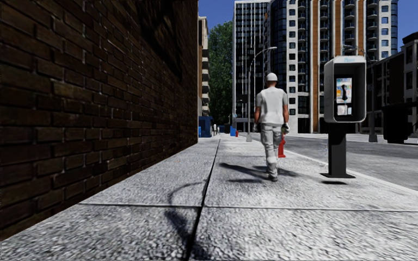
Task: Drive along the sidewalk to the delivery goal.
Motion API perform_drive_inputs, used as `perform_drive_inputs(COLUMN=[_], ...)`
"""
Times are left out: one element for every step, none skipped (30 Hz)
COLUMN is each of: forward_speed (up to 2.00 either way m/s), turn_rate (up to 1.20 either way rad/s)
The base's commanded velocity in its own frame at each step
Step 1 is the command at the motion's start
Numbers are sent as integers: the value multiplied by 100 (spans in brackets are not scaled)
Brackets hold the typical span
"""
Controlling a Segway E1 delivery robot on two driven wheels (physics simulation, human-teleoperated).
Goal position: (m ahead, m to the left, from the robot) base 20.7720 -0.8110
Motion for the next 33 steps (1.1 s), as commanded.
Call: perform_drive_inputs(forward_speed=[200,200,200,200,200,200,200,200,200,200,200,200,200,200,200,200,200,200,200,200,200,200,200,200,200,200,200,200,200,200,200,200,200], turn_rate=[-21,-8,-3,-2,-2,0,0,0,0,0,0,0,0,0,0,0,0,0,0,0,0,0,0,0,0,0,0,0,0,0,0,0,0])
